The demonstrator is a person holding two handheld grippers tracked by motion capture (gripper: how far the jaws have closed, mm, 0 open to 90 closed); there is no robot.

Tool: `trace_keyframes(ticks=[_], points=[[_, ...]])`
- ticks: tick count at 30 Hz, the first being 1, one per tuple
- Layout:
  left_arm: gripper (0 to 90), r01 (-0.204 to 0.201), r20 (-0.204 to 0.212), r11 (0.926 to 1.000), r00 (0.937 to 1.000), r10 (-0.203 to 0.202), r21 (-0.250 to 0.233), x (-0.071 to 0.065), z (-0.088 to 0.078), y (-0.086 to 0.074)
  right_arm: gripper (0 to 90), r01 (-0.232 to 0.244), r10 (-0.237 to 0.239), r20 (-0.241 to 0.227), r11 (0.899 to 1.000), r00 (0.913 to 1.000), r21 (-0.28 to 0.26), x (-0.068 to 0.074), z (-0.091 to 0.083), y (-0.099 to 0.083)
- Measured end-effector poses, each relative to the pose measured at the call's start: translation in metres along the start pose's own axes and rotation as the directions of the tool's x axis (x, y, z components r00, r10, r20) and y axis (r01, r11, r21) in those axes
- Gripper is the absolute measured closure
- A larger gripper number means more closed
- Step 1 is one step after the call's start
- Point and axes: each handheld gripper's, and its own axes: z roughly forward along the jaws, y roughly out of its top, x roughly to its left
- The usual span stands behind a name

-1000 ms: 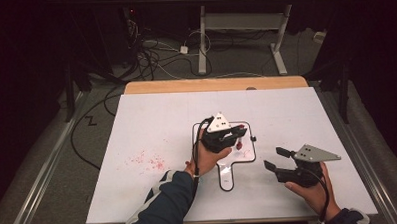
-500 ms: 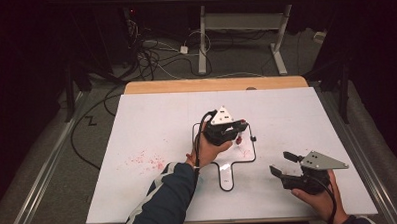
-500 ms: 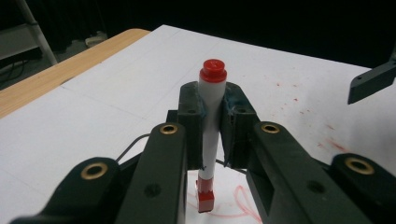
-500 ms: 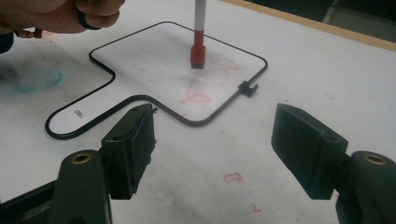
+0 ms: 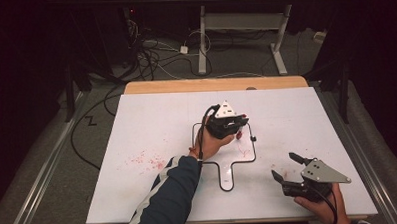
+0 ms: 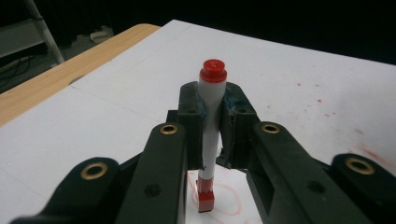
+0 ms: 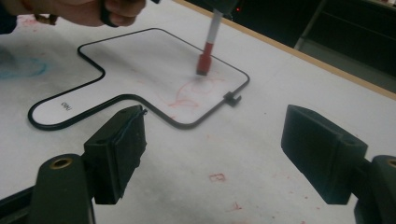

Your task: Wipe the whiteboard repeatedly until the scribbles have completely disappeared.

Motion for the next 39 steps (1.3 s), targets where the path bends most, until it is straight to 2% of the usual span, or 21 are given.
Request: trace_keyframes(ticks=[2,4,7,10,13,16,18,21,26,27,28,29,33,36,37,39], points=[[78.0,-0.01,-0.011,0.9998,0.9999,0.01,0.017,-0.001,0.006,-0.001,23.1,0.014,-0.014,-0.005,1.0,0.9999,0.002,0.004,0.0,0.001],[78.0,-0.019,-0.013,0.9998,0.9997,0.019,0.012,0.0,0.01,-0.001,23.2,0.015,-0.015,-0.009,1.0,0.9999,-0.001,0.005,0.0,0.001],[78.0,-0.026,-0.041,0.9996,0.9988,0.026,0.01,0.004,0.015,0.001,23.4,0.037,-0.036,-0.013,0.999,0.9993,0.013,0.008,-0.001,-0.004],[78.0,-0.005,-0.077,1.0,0.997,0.004,-0.008,0.007,0.02,0.001,23.7,0.034,-0.034,-0.017,0.999,0.9993,0.02,0.009,-0.001,-0.005],[78.1,-0.025,-0.128,0.9997,0.9915,0.024,-0.004,0.01,0.022,0.002,23.8,0.038,-0.038,-0.026,0.999,0.9989,0.015,0.01,-0.002,-0.005],[78.1,0.008,-0.148,0.9999,0.9889,-0.009,-0.01,0.018,0.019,0.0,23.9,0.04,-0.04,-0.029,0.999,0.9988,0.02,0.01,-0.002,-0.006],[78.1,0.041,-0.127,0.9988,0.9909,-0.044,-0.027,0.022,0.017,-0.003,23.9,0.034,-0.034,-0.033,0.999,0.9989,0.017,0.009,-0.001,-0.006],[78.2,0.07,-0.078,0.9964,0.9942,-0.073,-0.047,0.023,0.015,-0.006,23.9,0.027,-0.026,-0.039,0.999,0.9989,0.021,0.009,0.0,-0.006],[78.3,0.051,-0.02,0.9968,0.9984,-0.052,-0.062,0.012,0.011,-0.012,23.9,0.037,-0.036,-0.047,0.999,0.9982,0.028,0.011,0.001,-0.006],[78.2,0.033,-0.03,0.9979,0.9989,-0.035,-0.055,0.011,0.008,-0.012,23.9,0.04,-0.039,-0.05,0.999,0.998,0.03,0.011,0.001,-0.006],[78.2,0.033,-0.03,0.9979,0.9989,-0.035,-0.055,0.011,0.008,-0.012,23.9,0.04,-0.039,-0.05,0.999,0.998,0.03,0.011,0.001,-0.006],[78.2,0.026,-0.047,0.9983,0.9985,-0.028,-0.052,0.013,0.007,-0.012,23.9,0.039,-0.037,-0.053,0.999,0.9979,0.032,0.011,0.002,-0.007],[78.2,0.054,-0.09,0.9967,0.9942,-0.059,-0.06,0.025,0.002,-0.015,23.9,0.048,-0.047,-0.054,0.998,0.9974,0.028,0.013,0.001,-0.006],[78.2,0.066,-0.071,0.9958,0.995,-0.07,-0.064,0.022,0.002,-0.016,23.9,0.044,-0.042,-0.053,0.999,0.9977,0.03,0.012,0.001,-0.006],[78.3,0.065,-0.052,0.9956,0.9963,-0.069,-0.067,0.02,0.003,-0.016,23.9,0.041,-0.04,-0.056,0.999,0.9977,0.031,0.011,0.001,-0.007],[78.3,0.044,-0.032,0.997,0.9984,-0.047,-0.064,0.011,0.006,-0.015,23.9,0.043,-0.042,-0.056,0.999,0.9976,0.03,0.011,0.001,-0.006]])
